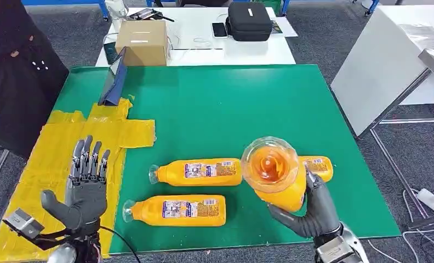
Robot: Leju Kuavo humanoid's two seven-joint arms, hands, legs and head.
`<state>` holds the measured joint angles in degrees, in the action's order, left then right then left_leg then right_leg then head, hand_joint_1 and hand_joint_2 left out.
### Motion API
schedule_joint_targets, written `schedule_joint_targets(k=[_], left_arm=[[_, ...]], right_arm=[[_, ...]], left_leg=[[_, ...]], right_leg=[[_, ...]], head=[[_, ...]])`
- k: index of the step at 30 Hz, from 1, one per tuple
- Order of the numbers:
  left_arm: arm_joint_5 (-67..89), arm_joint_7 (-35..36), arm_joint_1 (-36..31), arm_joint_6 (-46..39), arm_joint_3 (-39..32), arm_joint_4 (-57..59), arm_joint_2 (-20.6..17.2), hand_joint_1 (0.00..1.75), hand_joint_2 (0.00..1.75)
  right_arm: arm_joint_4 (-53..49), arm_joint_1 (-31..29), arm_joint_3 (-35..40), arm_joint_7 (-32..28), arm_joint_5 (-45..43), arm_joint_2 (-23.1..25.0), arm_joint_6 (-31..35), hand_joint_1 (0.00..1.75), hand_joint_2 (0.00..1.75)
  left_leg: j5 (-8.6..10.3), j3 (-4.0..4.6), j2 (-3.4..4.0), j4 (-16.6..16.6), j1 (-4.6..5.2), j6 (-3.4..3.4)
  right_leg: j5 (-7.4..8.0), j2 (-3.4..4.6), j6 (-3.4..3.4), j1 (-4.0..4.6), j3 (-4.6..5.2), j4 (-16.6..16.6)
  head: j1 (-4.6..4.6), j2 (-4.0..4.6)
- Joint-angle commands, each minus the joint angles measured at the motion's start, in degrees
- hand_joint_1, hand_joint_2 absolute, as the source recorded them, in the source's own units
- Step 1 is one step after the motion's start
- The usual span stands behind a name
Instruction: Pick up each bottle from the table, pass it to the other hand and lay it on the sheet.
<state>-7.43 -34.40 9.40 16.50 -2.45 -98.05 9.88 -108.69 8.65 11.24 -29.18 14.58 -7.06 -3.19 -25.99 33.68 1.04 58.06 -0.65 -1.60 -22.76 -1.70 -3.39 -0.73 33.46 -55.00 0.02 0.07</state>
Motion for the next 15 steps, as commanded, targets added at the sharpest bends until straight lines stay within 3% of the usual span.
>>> schedule_joint_targets(k=[1,10,15], left_arm=[[-0.9,0.9,-0.8,1.9,-1.6,0.6,1.2,0.00,1.75],[4.2,-0.8,-3.5,-1.4,4.6,2.4,1.1,0.00,1.75],[4.4,-0.8,-4.1,-1.1,5.0,3.2,1.0,0.00,1.75]], right_arm=[[13.0,-9.4,8.6,5.5,1.9,6.4,1.1,1.75,1.75],[31.7,-22.5,21.6,12.5,-1.4,11.6,-1.8,1.75,1.75],[33.7,-24.4,22.7,13.3,-2.5,12.7,-1.6,1.75,1.75]], left_leg=[[0.01,-0.24,0.21,-0.1,0.05,0.08],[0.20,-0.10,0.20,-0.1,0.00,0.29],[0.23,-0.08,0.06,-0.1,0.04,0.31]], right_leg=[[0.05,0.44,0.19,-0.07,-0.06,0.0],[0.11,0.37,0.22,-0.01,0.13,-0.1],[0.05,0.24,0.21,-0.05,0.19,-0.2]], head=[[0.00,0.00],[0.00,0.00],[0.02,0.00]])
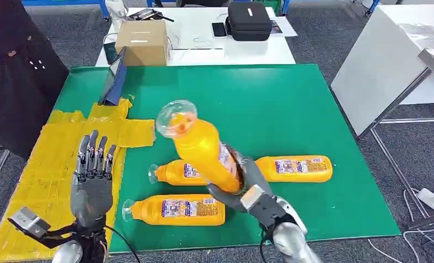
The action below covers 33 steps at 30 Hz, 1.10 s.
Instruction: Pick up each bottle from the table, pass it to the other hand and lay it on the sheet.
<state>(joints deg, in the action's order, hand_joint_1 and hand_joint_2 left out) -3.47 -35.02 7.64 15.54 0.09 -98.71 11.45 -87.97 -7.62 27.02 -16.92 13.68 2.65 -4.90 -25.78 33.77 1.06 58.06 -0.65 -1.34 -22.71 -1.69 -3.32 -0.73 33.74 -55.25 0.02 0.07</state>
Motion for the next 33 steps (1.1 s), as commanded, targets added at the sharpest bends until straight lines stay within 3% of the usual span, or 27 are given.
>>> schedule_joint_targets(k=[1,7,18,33], left_arm=[[1.1,-0.3,-2.5,-0.4,2.8,4.0,-0.6,0.00,1.75],[3.9,-1.0,-3.7,-0.8,4.7,5.0,-1.2,0.00,1.75],[3.9,-1.0,-3.6,-0.7,4.7,5.0,-1.3,0.00,1.75],[8.9,-0.5,-5.0,1.5,8.2,7.6,-5.1,0.00,1.75]], right_arm=[[14.0,-9.2,7.8,1.3,-1.6,3.4,-0.1,1.75,1.75],[18.3,-12.0,12.1,1.5,-2.2,6.2,0.1,1.75,1.75],[18.3,-11.9,12.1,1.4,-2.2,6.0,0.0,1.75,1.75],[26.7,-14.5,22.2,2.7,-1.2,7.2,-0.7,1.75,1.75]], left_leg=[[0.01,-0.22,0.02,-0.1,0.04,0.07],[0.02,0.02,0.05,-0.1,0.03,0.05],[0.02,-0.04,-0.09,-0.1,0.07,0.05],[0.04,-0.09,-0.06,-0.2,0.06,0.07]], right_leg=[[-0.02,0.25,0.18,-0.05,-0.12,0.0],[0.01,0.19,0.10,-0.04,0.12,-0.1],[-0.05,0.15,0.17,-0.09,0.06,-0.1],[-0.03,0.18,0.18,-0.08,0.05,-0.1]], head=[[0.00,0.00],[0.04,0.00],[0.02,0.00],[0.02,0.00]])
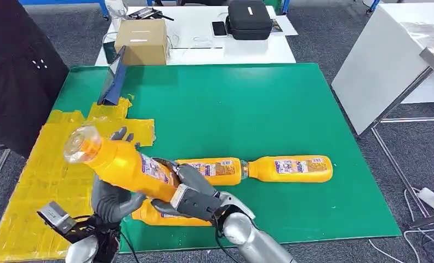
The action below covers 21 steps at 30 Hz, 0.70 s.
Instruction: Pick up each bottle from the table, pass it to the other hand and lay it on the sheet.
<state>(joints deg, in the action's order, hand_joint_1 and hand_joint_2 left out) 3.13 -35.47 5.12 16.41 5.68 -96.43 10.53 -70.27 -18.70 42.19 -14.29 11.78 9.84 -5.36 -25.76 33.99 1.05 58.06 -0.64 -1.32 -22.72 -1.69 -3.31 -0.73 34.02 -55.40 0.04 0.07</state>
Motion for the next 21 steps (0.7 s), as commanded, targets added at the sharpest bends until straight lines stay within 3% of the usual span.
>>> schedule_joint_targets(k=[1,4,5,6,21], left_arm=[[3.1,-0.4,-2.4,0.5,2.8,5.4,-4.4,0.00,1.75],[4.0,-0.8,-2.6,0.9,3.3,5.9,-4.8,0.00,1.75],[4.1,-0.9,-2.7,1.1,3.5,6.1,-4.9,0.49,1.75],[4.4,-1.1,-2.8,1.5,3.8,6.3,-5.2,1.73,1.75],[5.0,-2.9,-3.0,1.4,2.6,6.2,-5.3,1.75,1.75]], right_arm=[[9.1,-3.4,7.2,0.1,0.7,-0.1,-0.2,1.75,1.75],[9.4,-3.6,7.4,0.1,0.8,-0.6,-0.1,1.75,1.75],[9.7,-3.7,7.3,0.1,0.8,-0.8,-0.1,1.75,1.75],[10.1,-3.9,7.2,0.1,0.8,-0.9,-0.2,1.75,1.75],[11.2,-3.9,6.5,-0.3,1.1,-1.2,-0.2,1.75,1.75]], left_leg=[[0.01,-0.22,-0.01,-0.1,0.03,0.03],[0.03,-0.20,-0.10,-0.1,0.04,0.03],[0.02,-0.25,-0.11,-0.1,0.06,0.04],[0.02,-0.15,-0.04,-0.1,0.03,0.02],[0.03,-0.11,-0.08,-0.1,0.02,0.02]], right_leg=[[-0.01,0.16,0.11,-0.05,-0.17,0.0],[-0.02,0.07,0.11,-0.05,-0.17,0.0],[-0.04,0.11,0.14,-0.08,-0.20,0.0],[0.00,0.09,0.08,-0.05,-0.11,0.0],[-0.01,0.06,0.08,-0.03,-0.07,0.0]], head=[[0.00,0.00],[0.00,0.00],[0.00,0.00],[0.00,0.00],[0.00,0.00]])
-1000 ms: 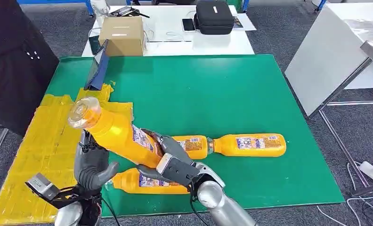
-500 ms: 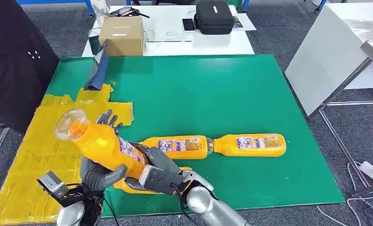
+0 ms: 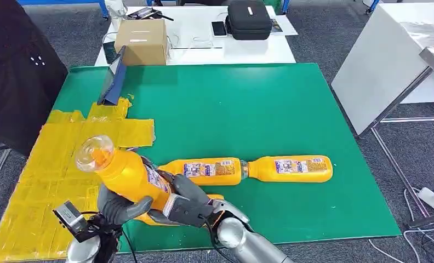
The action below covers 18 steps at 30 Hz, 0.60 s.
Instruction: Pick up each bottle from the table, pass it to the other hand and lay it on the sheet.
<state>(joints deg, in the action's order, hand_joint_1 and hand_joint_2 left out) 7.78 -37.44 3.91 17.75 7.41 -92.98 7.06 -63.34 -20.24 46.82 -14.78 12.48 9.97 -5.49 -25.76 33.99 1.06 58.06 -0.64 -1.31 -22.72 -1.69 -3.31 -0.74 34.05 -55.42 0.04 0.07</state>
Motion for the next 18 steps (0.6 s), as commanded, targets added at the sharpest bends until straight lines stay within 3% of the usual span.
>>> schedule_joint_targets(k=[1,5,6,7,8,11,18], left_arm=[[1.1,-0.9,-1.8,-0.9,0.3,2.5,-1.7,1.75,1.75],[4.2,-1.0,-2.1,-4.5,-1.8,1.2,-2.3,1.75,1.75],[5.9,-0.8,-2.2,-6.6,-2.6,0.7,-2.3,1.75,1.75],[11.6,-0.1,-2.1,-12.2,-3.4,-0.6,-3.2,1.75,1.75],[13.0,0.4,-2.2,-13.8,-4.2,-1.2,-3.5,1.75,1.75],[31.3,2.2,-3.6,-32.3,-7.2,-1.8,-5.5,1.75,1.75],[61.0,13.9,-4.0,-53.2,-12.4,7.5,-12.5,1.75,1.75]], right_arm=[[3.9,-2.2,1.5,0.1,0.6,-1.6,0.2,1.75,1.75],[1.6,-1.1,-0.1,0.0,1.8,-2.6,1.3,1.75,1.75],[0.9,-0.7,-0.6,0.2,2.8,-2.8,2.4,1.52,1.75],[-1.3,0.5,-1.9,0.9,4.9,-3.2,4.1,0.05,1.75],[-2.1,0.8,-2.2,1.5,5.2,-3.6,4.0,0.00,1.75],[-3.3,1.0,-3.4,3.0,3.6,-5.3,1.4,0.00,1.75],[-4.2,-2.0,-0.1,2.8,0.5,-9.3,-2.1,0.00,1.75]], left_leg=[[0.02,-0.19,-0.11,-0.1,0.03,0.03],[0.02,-0.23,-0.18,-0.1,0.03,0.03],[0.02,-0.12,-0.14,-0.1,0.02,0.02],[0.01,-0.17,-0.16,-0.1,0.04,0.03],[0.01,-0.07,-0.12,0.0,0.00,0.02],[0.02,-0.12,-0.17,-0.1,0.01,0.04],[0.07,-0.18,-0.04,-0.1,0.04,0.11]], right_leg=[[-0.03,0.08,0.12,-0.05,-0.17,0.0],[-0.05,0.05,0.14,-0.05,-0.22,0.0],[-0.03,0.02,0.10,-0.04,-0.13,0.0],[-0.05,0.05,0.13,-0.05,-0.17,0.0],[-0.03,0.02,0.09,-0.01,-0.09,0.0],[-0.04,0.01,0.13,-0.03,-0.12,0.0],[-0.01,0.13,0.12,-0.05,-0.09,-0.1]], head=[[0.00,0.00],[0.00,0.00],[0.00,0.00],[0.00,0.00],[0.00,0.00],[0.00,0.00],[-0.02,0.00]])
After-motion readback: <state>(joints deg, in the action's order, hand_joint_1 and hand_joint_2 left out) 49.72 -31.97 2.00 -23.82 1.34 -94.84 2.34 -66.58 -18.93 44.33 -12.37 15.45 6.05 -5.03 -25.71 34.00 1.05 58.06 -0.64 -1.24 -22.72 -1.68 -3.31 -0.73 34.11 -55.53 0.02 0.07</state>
